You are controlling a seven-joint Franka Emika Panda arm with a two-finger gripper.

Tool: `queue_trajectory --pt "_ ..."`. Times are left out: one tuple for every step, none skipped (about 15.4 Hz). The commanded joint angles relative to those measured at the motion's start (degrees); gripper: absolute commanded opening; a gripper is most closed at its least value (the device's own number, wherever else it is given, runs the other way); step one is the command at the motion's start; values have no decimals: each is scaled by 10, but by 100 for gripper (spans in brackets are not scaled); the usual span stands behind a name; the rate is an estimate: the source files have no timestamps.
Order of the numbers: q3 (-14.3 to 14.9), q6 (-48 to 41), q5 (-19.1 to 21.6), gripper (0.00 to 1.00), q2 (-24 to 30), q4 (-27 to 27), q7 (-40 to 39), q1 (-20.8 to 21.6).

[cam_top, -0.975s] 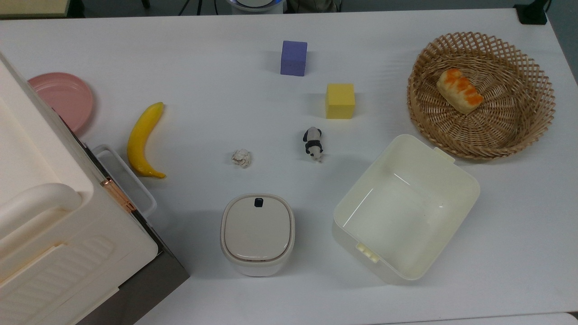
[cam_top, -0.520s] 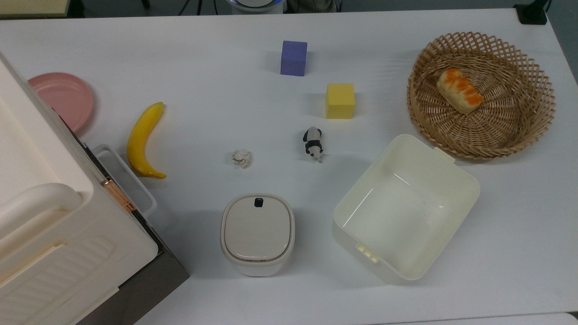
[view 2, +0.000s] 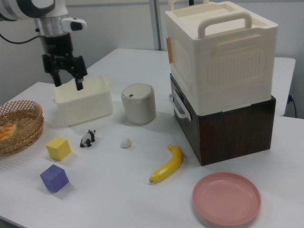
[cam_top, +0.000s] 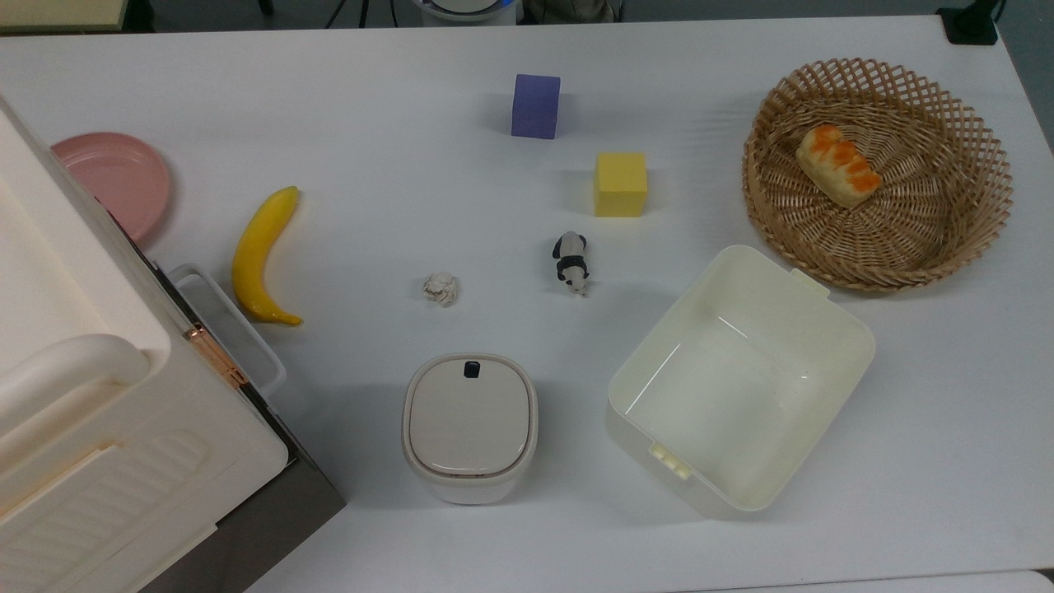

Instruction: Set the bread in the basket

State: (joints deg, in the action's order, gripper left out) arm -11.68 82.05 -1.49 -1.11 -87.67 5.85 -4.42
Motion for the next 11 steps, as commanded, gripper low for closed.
queue_trajectory --pt "32 67 -11 100 22 -47 -15 12" --pt "40 80 -12 100 20 -50 -15 12" --pt "46 95 -12 100 20 -58 -15 13" --pt "54 121 -10 100 21 -71 -16 13" --pt "60 136 -9 100 19 -77 -19 13" --pt "61 137 -7 100 17 -78 -28 13" --pt "61 136 -5 100 17 -78 -35 13" --pt "61 133 -4 100 17 -78 -40 13" --pt "67 132 -4 100 18 -77 -45 13" --pt "74 132 -4 100 18 -77 -52 16" --pt "80 132 -4 100 17 -77 -59 24"
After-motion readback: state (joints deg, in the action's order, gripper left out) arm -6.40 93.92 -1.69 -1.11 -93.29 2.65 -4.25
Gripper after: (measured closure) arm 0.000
